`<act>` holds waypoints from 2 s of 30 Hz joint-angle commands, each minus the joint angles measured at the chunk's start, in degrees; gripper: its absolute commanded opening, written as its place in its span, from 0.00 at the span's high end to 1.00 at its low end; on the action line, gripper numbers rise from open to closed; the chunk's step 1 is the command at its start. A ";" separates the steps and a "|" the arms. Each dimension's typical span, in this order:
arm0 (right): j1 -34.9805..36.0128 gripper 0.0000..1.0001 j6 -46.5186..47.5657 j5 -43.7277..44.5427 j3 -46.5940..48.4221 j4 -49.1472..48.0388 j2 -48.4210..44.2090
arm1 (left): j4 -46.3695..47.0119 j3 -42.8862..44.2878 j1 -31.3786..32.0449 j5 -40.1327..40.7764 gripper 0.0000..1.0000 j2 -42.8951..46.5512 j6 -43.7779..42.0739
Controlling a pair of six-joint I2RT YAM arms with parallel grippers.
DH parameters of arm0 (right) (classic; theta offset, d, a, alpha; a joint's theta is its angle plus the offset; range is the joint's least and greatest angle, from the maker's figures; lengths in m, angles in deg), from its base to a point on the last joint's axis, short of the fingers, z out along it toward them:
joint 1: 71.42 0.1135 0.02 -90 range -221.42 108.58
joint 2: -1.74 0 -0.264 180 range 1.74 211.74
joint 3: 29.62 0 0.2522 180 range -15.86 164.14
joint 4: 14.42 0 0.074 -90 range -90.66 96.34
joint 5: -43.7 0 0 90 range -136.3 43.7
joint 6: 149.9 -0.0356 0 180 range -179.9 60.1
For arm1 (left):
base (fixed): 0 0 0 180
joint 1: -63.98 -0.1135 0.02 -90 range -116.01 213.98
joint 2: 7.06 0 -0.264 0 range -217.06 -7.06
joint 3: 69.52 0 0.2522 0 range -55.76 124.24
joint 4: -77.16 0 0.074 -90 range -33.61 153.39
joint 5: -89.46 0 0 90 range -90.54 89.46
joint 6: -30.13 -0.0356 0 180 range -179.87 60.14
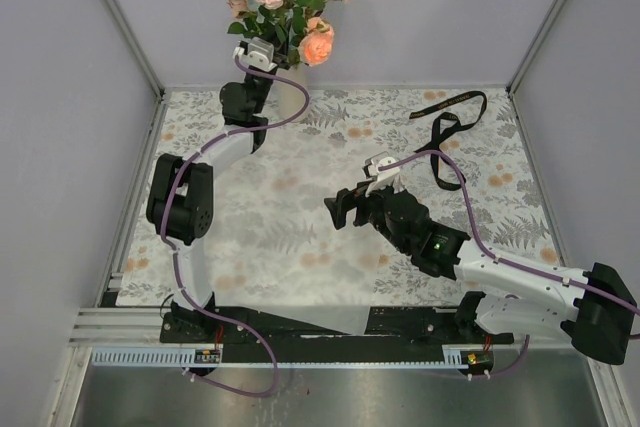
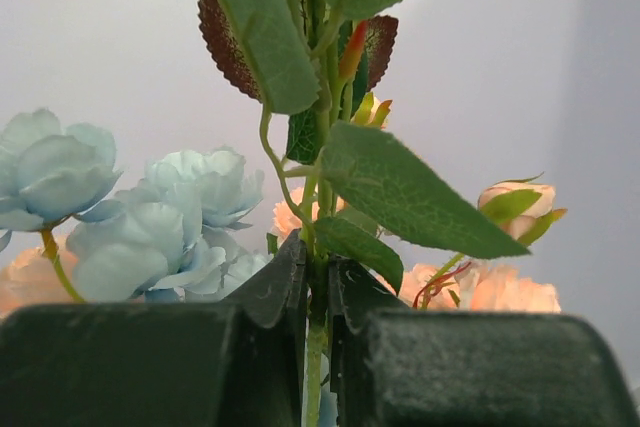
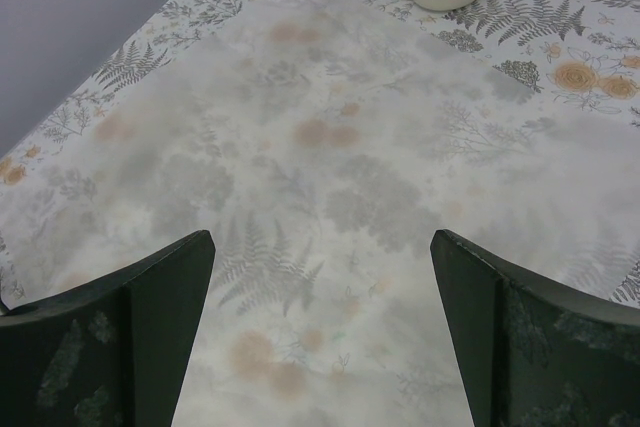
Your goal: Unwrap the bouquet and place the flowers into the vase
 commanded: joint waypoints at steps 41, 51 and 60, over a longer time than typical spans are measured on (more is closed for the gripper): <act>-2.69 0.01 -0.28 -0.65 -1.84 -2.45 -2.28 | -5.69 3.29 -1.01 3.11 0.81 -8.15 4.66; -2.78 0.01 -1.59 -1.44 -1.67 -1.75 -4.30 | -15.08 -3.48 -1.01 2.95 0.38 -0.52 11.42; -2.78 0.01 -3.00 -2.49 -1.41 1.76 -8.77 | -21.50 -13.15 -0.84 -1.10 0.14 9.68 13.45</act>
